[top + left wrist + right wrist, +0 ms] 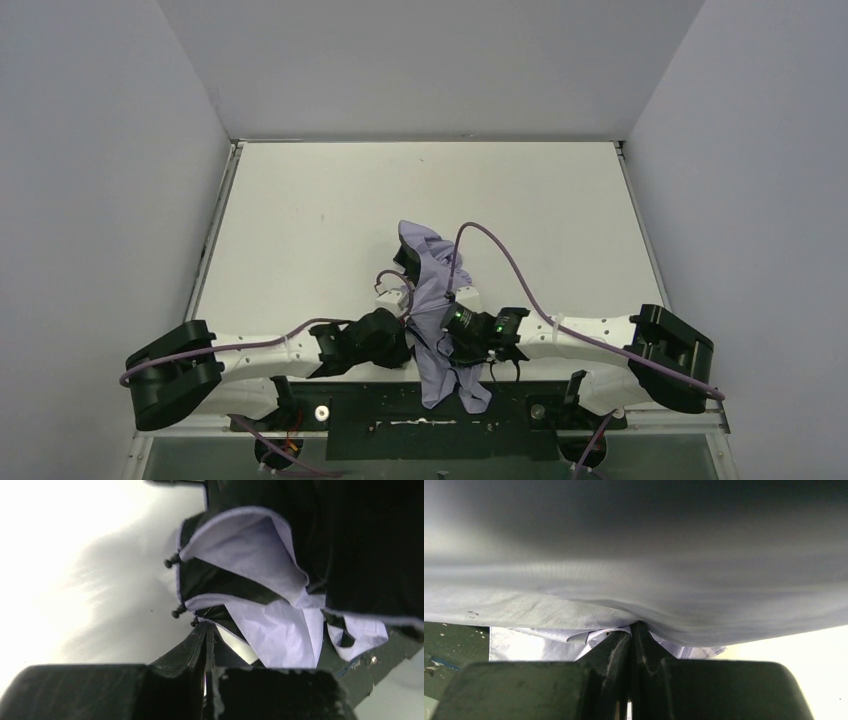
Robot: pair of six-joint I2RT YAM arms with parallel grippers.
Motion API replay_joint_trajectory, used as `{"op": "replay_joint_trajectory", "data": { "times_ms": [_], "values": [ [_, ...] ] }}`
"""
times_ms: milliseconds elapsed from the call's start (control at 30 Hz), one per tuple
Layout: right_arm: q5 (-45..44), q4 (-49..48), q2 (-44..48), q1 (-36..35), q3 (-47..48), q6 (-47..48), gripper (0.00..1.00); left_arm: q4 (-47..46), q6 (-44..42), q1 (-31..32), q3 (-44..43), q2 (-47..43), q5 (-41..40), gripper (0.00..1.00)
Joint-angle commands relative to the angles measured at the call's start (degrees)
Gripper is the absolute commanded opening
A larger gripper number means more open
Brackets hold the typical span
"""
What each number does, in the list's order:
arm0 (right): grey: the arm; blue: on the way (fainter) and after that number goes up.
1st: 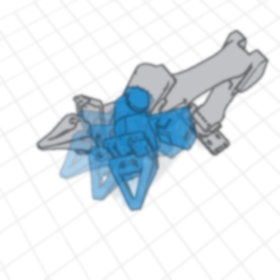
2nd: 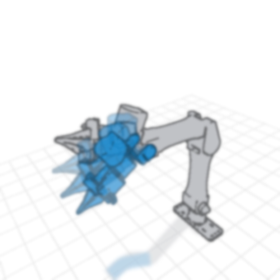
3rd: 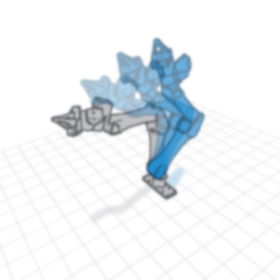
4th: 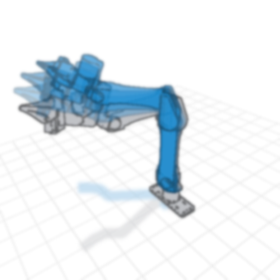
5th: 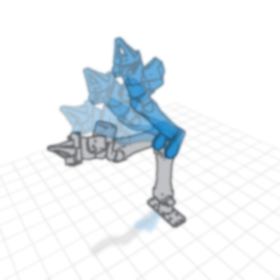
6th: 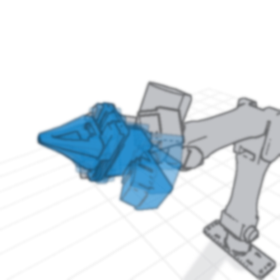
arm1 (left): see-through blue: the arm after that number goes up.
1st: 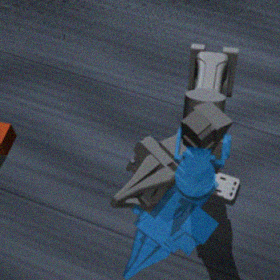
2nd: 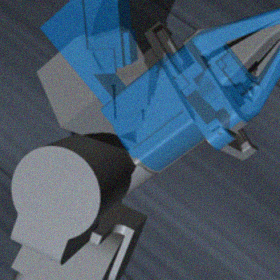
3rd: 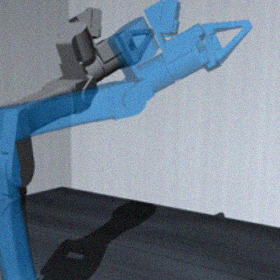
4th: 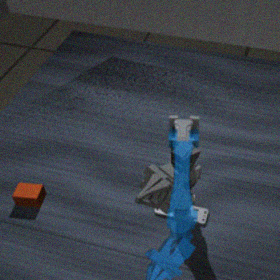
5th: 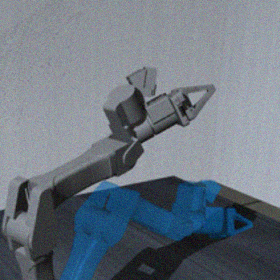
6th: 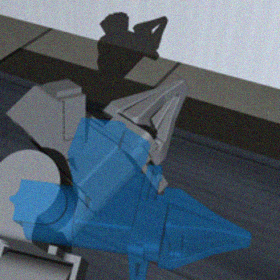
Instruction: Put away the umbrella
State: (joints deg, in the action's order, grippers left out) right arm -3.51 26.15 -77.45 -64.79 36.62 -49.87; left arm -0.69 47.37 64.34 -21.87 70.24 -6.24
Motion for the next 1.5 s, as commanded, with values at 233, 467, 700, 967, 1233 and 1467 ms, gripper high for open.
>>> {"op": "replay_joint_trajectory", "data": {
  "times_ms": [233,467,700,967,1233,1467],
  "values": [
    [4.8,-3.9,-3.0,0.3,-1.0,2.2,0.00,-12.7,0.3,-4.4,-1.0,13.1,-8.5,0.00],
    [4.8,-3.3,-3.1,0.2,-1.5,2.2,0.00,-9.0,2.3,-4.7,-3.6,15.9,-14.8,0.00],
    [5.7,-3.9,-4.1,0.2,-3.1,2.9,0.00,-8.0,0.1,-6.4,-5.3,16.0,-16.0,0.00],
    [4.3,1.8,1.0,-0.7,3.5,6.0,0.17,-10.1,-2.4,-6.6,-5.4,15.9,-13.4,0.00],
    [-0.6,13.8,5.9,1.3,17.3,11.9,0.38,-10.5,-5.8,-6.5,-4.3,13.3,-11.4,0.00],
    [-3.4,21.9,9.6,4.8,26.3,16.1,0.50,-10.3,-6.4,-6.6,-3.9,12.3,-11.3,0.00]
  ]
}}
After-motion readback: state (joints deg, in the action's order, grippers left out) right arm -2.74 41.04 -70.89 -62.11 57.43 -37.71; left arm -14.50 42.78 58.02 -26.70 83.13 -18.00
